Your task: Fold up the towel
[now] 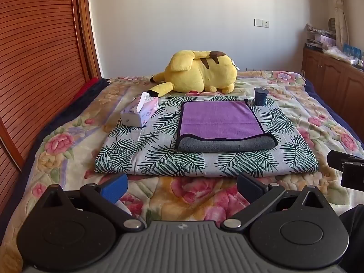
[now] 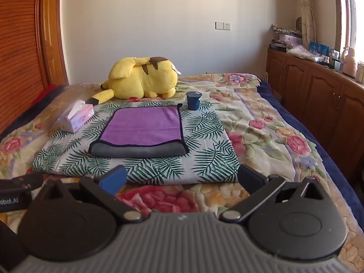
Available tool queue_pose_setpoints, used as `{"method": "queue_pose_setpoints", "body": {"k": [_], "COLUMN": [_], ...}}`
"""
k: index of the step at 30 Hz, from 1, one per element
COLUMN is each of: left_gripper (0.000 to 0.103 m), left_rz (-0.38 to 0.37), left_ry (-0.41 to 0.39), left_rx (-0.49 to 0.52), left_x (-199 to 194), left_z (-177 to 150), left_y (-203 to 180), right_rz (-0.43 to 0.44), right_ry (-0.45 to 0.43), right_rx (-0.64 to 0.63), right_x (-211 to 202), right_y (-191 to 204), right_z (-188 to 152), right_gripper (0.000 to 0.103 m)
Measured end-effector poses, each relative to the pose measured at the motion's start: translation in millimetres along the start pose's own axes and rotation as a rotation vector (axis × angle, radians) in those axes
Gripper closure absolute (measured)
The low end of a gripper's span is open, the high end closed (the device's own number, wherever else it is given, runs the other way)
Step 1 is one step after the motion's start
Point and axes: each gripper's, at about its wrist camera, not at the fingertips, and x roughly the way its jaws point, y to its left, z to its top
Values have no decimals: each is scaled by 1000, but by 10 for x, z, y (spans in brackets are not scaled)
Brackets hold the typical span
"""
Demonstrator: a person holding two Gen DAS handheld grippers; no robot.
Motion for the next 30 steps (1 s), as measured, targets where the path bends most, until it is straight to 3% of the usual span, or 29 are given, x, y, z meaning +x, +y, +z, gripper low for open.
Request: {"method": "queue_pose_setpoints", "body": {"k": [14, 19, 26, 30], "left_gripper": [16, 16, 16, 16], "left_rz": [18, 13, 21, 12], "left_ry": [-28, -110, -259, -265], "left_rx": [5, -10, -11, -5], "left_x": [-9, -45, -57, 82], "left_z": [79, 84, 125, 120], "left_y": [36, 93, 159, 201], "right_rz": [-1, 12, 129, 133], "right_ry": [-9, -52, -170, -207], "right_rx": [-3, -16, -14, -43], "right_x": [1, 15, 39, 136], "right_y": [4, -9, -61, -65], "right_z": [-1, 26, 18, -15], "right_gripper": [0, 0, 0, 0]}}
